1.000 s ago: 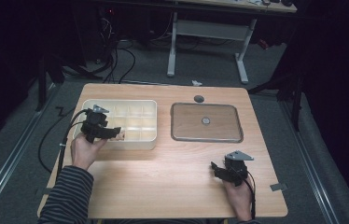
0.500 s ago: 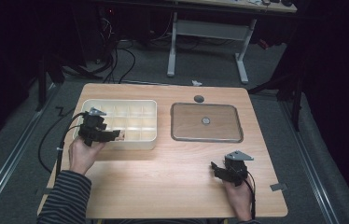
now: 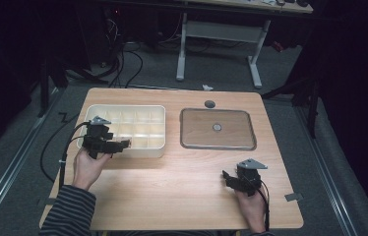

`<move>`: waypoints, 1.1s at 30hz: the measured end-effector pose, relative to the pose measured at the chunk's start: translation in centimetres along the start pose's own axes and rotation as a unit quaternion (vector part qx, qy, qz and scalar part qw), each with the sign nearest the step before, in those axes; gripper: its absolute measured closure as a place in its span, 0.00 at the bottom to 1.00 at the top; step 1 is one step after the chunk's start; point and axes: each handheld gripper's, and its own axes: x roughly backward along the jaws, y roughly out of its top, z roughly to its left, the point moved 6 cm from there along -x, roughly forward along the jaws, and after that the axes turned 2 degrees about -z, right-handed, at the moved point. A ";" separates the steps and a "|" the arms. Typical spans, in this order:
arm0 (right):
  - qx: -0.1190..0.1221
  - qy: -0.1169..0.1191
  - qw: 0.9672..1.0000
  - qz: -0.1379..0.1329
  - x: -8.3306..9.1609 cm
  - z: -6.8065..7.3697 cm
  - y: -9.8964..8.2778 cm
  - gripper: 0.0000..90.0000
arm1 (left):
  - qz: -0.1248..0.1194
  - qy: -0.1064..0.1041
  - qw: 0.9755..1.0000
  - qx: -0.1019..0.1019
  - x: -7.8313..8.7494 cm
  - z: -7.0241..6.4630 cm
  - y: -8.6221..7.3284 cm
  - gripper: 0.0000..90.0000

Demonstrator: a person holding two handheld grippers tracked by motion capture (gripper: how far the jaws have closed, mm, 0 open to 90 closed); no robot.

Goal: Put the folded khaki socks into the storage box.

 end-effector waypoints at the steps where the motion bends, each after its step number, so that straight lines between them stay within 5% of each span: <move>1: 0.000 0.000 1.000 0.000 0.0 0.0 0.0 0.39 | -0.001 -0.002 1.000 0.002 0.1 -0.1 0.0 0.28; 15: 0.000 0.000 1.000 0.000 0.0 0.0 0.0 0.39 | -0.019 -0.017 1.000 0.012 0.9 -0.9 -0.7 0.20; 33: -0.001 0.000 1.000 0.000 0.0 0.0 0.0 0.39 | -0.018 -0.022 1.000 -0.003 1.2 -2.9 -1.2 0.18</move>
